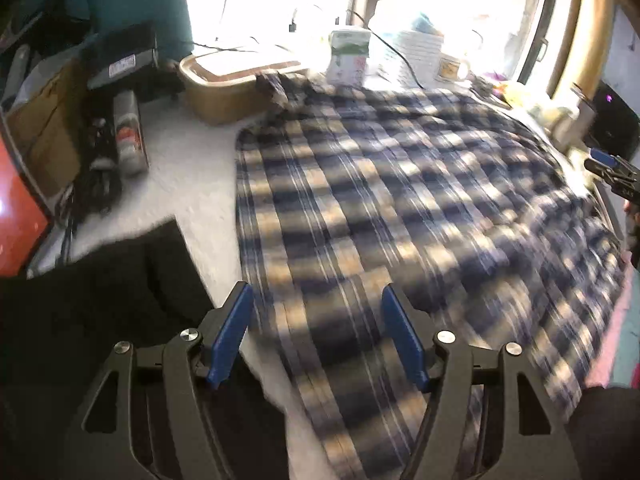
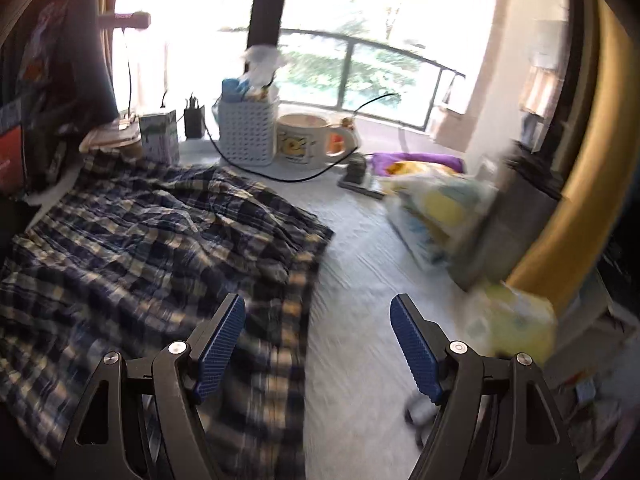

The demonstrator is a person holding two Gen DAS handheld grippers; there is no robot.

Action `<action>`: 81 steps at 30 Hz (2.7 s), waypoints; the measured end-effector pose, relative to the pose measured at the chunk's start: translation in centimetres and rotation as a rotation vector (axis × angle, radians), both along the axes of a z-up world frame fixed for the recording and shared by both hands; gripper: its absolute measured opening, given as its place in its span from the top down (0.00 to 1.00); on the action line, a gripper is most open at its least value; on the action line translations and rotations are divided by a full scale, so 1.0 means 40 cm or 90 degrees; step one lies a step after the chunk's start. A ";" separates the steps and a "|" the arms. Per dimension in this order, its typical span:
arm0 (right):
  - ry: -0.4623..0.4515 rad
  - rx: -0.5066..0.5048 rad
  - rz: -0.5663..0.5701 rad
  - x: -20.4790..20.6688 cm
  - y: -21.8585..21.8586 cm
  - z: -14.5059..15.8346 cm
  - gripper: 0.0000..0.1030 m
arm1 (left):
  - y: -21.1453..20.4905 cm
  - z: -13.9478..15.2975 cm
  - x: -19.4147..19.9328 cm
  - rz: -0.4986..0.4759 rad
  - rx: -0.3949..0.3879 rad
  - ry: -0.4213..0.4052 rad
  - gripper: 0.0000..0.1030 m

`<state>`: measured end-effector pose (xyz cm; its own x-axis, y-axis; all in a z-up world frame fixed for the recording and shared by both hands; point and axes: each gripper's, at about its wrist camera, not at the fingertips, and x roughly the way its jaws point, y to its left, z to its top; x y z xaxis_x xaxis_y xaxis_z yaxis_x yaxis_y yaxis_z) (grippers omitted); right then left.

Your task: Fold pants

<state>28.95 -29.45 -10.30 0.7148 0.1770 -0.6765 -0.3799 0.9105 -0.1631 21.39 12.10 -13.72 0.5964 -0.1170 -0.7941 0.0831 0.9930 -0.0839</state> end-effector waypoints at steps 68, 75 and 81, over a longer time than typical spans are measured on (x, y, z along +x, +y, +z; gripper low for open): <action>0.090 -0.066 -0.044 0.138 -0.007 -0.151 0.22 | 0.058 -0.019 0.305 0.069 0.058 0.014 0.34; 0.075 -0.012 -0.057 0.071 -0.061 -0.111 0.22 | 0.057 0.053 0.177 0.052 0.023 -0.022 0.33; 0.061 0.005 -0.071 -0.005 -0.110 -0.085 0.22 | 0.023 0.048 0.068 0.037 0.009 -0.011 0.33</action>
